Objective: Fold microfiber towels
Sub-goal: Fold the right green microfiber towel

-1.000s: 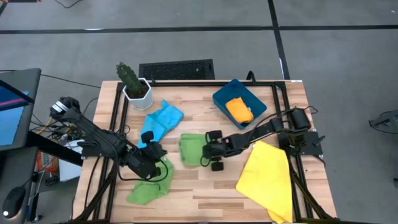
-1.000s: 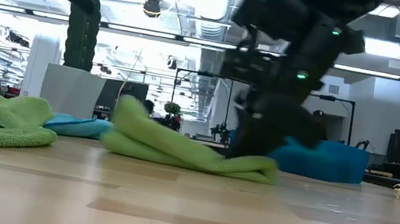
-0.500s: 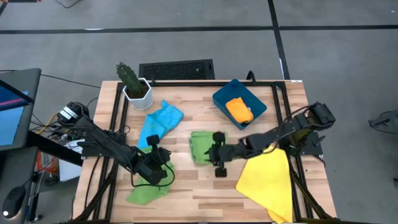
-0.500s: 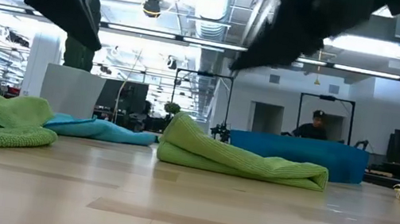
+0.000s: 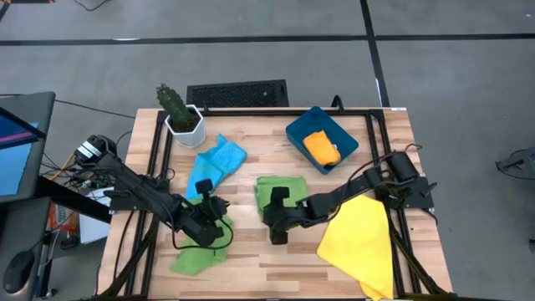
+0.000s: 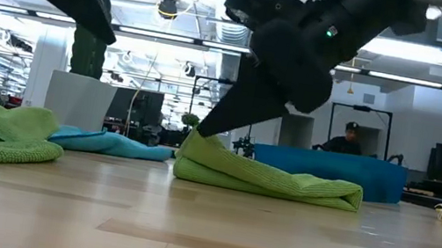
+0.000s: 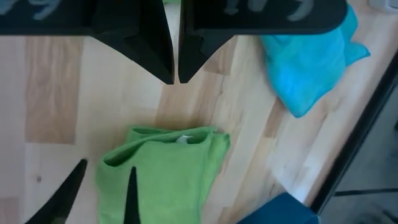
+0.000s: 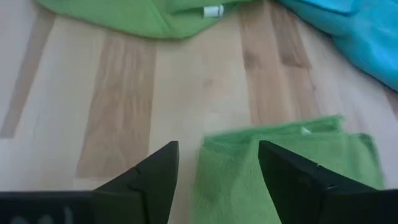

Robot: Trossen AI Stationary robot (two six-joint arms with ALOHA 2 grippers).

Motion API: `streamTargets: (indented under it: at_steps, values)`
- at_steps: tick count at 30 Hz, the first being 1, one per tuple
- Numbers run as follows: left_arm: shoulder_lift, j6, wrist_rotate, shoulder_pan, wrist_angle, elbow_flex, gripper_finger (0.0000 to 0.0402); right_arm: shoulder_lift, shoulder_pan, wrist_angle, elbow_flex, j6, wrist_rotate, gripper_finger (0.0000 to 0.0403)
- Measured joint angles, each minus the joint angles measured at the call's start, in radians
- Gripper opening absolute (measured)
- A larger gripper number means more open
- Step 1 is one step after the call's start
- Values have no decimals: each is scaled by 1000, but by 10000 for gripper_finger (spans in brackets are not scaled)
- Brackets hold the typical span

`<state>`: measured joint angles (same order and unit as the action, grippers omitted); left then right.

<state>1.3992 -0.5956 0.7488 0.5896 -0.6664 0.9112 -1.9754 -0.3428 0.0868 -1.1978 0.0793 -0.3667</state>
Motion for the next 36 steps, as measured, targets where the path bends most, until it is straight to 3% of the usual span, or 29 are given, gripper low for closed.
streamTargets:
  at_steps: [7,10,16,18,24,27,29,31,36]
  values:
    - [1,4,-4,0,-1,0,15,-37,7,35,-36,26,-11,213]
    - [1,4,-4,0,-2,0,15,-34,8,54,-44,25,-25,164]
    - [1,0,-3,0,-1,0,15,-10,21,101,-54,18,-55,24]
    - [1,-2,-4,0,0,0,15,-11,26,115,-52,4,-84,14]
    - [1,6,3,0,4,0,15,77,38,326,-52,81,-405,11]
    - [1,8,12,0,3,0,16,142,56,492,-52,239,-638,9]
    - [1,8,17,0,3,0,16,172,66,538,-52,321,-707,13]
    - [1,7,17,0,3,0,16,184,72,480,-52,285,-663,14]
    - [1,-5,17,0,4,0,16,109,78,263,-53,103,-416,9]
